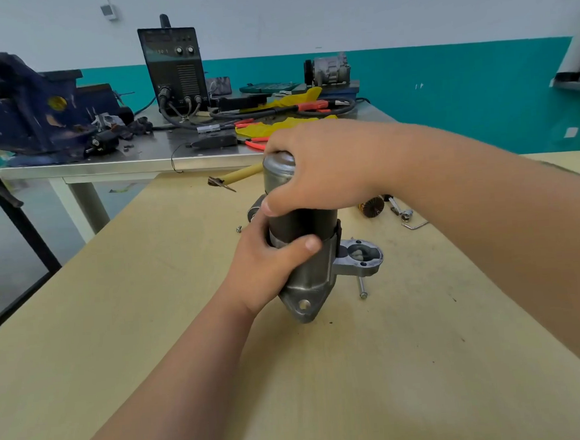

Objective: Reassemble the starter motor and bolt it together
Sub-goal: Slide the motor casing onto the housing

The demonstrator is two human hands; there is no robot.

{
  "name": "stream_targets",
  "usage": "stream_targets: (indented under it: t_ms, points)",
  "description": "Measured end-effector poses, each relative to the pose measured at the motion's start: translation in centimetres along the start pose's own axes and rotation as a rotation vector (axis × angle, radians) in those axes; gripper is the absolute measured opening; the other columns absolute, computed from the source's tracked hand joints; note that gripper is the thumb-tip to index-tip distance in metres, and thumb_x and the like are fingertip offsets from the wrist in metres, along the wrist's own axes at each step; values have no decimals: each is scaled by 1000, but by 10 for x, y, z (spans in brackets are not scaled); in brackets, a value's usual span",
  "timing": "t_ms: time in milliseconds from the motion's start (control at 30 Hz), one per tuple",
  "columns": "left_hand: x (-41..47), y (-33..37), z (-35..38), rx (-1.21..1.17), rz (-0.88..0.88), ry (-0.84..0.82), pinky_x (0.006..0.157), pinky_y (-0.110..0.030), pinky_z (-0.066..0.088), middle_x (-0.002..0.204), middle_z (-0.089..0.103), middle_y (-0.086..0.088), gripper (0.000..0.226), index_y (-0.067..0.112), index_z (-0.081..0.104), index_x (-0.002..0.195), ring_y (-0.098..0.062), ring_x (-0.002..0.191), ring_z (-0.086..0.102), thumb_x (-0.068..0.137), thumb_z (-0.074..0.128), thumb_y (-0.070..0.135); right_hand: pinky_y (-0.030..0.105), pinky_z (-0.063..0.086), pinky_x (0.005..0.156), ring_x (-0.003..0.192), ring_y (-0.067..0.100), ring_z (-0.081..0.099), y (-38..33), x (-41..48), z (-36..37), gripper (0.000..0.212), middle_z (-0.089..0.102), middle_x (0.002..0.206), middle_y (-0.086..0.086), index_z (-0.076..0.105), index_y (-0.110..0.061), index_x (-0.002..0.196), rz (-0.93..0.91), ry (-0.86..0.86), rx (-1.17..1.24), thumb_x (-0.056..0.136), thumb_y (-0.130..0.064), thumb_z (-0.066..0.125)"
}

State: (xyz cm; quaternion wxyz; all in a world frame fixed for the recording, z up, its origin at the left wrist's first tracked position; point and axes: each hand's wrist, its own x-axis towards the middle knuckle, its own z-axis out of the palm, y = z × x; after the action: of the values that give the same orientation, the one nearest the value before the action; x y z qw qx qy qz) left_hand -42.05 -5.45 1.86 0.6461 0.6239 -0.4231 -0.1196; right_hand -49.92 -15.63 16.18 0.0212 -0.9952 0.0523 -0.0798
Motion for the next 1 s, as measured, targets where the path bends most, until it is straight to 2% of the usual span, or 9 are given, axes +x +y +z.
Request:
stream_targets:
  t_ms: [67, 167, 233, 400, 600, 667, 800, 900, 1000]
  points:
    - [0, -2, 0, 18, -14, 3, 74, -22, 54, 103, 73, 5, 69, 17, 62, 116, -12, 98, 70, 57, 77, 49, 29, 43, 61, 81, 10, 51, -5, 0, 4, 60, 56, 102, -6, 50, -27, 124, 13, 32, -13, 77, -64, 57]
    - [-4, 0, 5, 47, -19, 48, 72, -16, 53, 100, 71, 17, 62, 32, 58, 108, -4, 95, 68, 52, 79, 48, 34, 50, 71, 86, 20, 55, -10, -1, 8, 53, 58, 108, 1, 55, -24, 121, 87, 73, -49, 81, -58, 53]
    - [-5, 1, 8, 40, -18, 72, 70, -15, 53, 98, 71, 18, 61, 33, 58, 106, -2, 93, 68, 51, 80, 47, 38, 52, 76, 89, 23, 56, -12, -2, 9, 48, 59, 109, 2, 57, -26, 119, 108, 85, -65, 82, -55, 51]
    - [-2, 7, 3, 72, -14, -9, 69, -17, 53, 96, 74, 10, 65, 18, 64, 111, -7, 90, 70, 53, 82, 42, 27, 40, 58, 80, 6, 50, 2, -7, 5, 57, 54, 104, -8, 51, -30, 124, 26, 61, 60, 76, -60, 61]
    - [3, 8, 1, 51, -21, -70, 70, -18, 54, 97, 74, 8, 63, 19, 63, 112, -10, 91, 71, 55, 81, 36, 23, 39, 62, 89, 9, 49, 15, -7, -1, 67, 46, 111, -13, 44, -36, 135, -41, -28, 130, 76, -61, 64]
    - [3, 7, 4, 45, -19, -44, 70, -18, 54, 98, 73, 8, 65, 19, 61, 114, -10, 92, 70, 55, 81, 38, 25, 42, 63, 85, 6, 50, 13, -7, 1, 62, 50, 110, -11, 46, -36, 131, -23, -4, 140, 77, -62, 62]
    - [-5, 6, 11, 23, 14, 75, 68, -14, 52, 95, 72, 15, 61, 21, 60, 109, -4, 89, 69, 55, 79, 41, 28, 41, 60, 87, 18, 52, 2, -6, 13, 61, 53, 105, -7, 48, -32, 129, 67, 106, 37, 77, -61, 56]
    - [-9, 7, 15, 16, 10, 104, 68, -15, 53, 95, 72, 14, 60, 23, 61, 108, -4, 89, 69, 54, 80, 43, 33, 45, 65, 91, 21, 53, -1, -7, 16, 66, 55, 108, -6, 47, -31, 131, 87, 154, -7, 74, -64, 55]
    - [-10, 9, 16, 13, 6, 115, 73, -20, 55, 102, 72, 12, 65, 27, 60, 112, -5, 94, 68, 53, 81, 45, 27, 47, 71, 96, 11, 55, 12, -14, 13, 73, 52, 111, -15, 44, -36, 134, 10, 91, 206, 71, -66, 64]
